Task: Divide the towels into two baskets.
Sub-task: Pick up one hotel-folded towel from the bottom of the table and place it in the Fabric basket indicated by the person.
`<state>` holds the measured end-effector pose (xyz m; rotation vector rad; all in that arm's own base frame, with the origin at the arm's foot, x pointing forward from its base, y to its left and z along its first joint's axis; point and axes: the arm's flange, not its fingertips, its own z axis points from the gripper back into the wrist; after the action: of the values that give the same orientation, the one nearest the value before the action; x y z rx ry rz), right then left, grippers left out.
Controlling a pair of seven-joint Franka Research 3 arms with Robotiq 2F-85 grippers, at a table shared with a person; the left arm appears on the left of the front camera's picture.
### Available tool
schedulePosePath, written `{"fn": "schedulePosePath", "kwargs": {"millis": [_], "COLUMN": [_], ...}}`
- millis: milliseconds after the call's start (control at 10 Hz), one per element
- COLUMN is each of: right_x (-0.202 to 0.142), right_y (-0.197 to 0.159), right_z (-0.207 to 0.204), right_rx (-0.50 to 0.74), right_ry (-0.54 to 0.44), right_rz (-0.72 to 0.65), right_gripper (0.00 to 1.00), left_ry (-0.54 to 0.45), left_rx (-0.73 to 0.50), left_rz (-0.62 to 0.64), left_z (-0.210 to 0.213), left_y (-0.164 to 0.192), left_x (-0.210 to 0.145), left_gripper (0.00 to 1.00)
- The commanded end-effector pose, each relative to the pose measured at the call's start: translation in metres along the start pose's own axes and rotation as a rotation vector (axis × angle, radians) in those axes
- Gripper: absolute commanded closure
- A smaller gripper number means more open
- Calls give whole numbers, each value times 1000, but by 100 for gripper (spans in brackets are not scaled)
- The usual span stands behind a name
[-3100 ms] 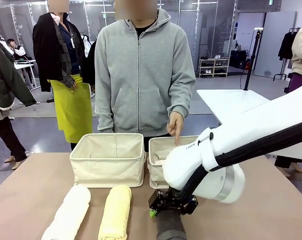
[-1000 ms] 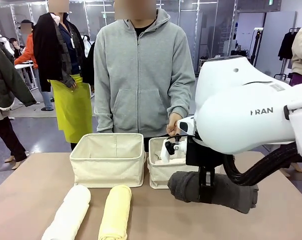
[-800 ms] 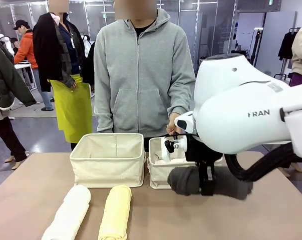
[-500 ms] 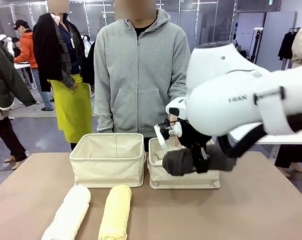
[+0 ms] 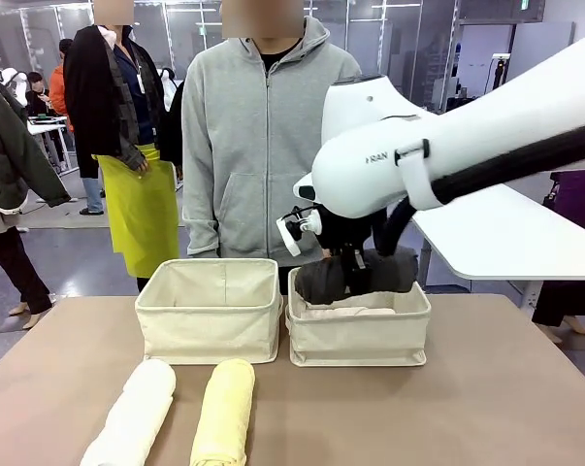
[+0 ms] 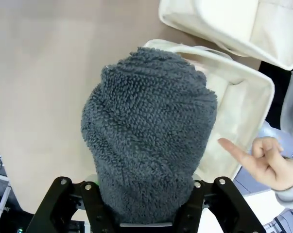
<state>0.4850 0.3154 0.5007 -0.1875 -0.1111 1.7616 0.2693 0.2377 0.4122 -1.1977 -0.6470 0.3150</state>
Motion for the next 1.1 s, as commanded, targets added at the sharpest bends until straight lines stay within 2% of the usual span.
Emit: {"fn": "schedulePosePath", "kwargs": {"millis": [0, 300, 400, 700, 900, 1000], "right_x": [1, -20, -28, -44, -44, -44], "right_y": [-41, -90, -99, -116, -116, -113], "right_z": [-12, -61, -76, -94, -98, -97], "right_rx": [7, 61, 77, 167, 178, 173], "right_ry": [6, -7, 25, -20, -20, -26], "right_rz": [-34, -37, -41, -60, -59, -60], "right_gripper": [67, 67, 67, 67, 67, 56], "left_ry": [-7, -7, -7, -7, -7, -7], "left_rx": [-22, -22, -22, -22, -22, -22], "left_rz": [-12, -12, -12, -12, -12, -12], "left_z": [3, 3, 3, 3, 3, 3], "left_y": [0, 0, 0, 0, 0, 0], "left_x": [0, 0, 0, 0, 0, 0], "left_gripper": [0, 0, 0, 0, 0, 0]}}
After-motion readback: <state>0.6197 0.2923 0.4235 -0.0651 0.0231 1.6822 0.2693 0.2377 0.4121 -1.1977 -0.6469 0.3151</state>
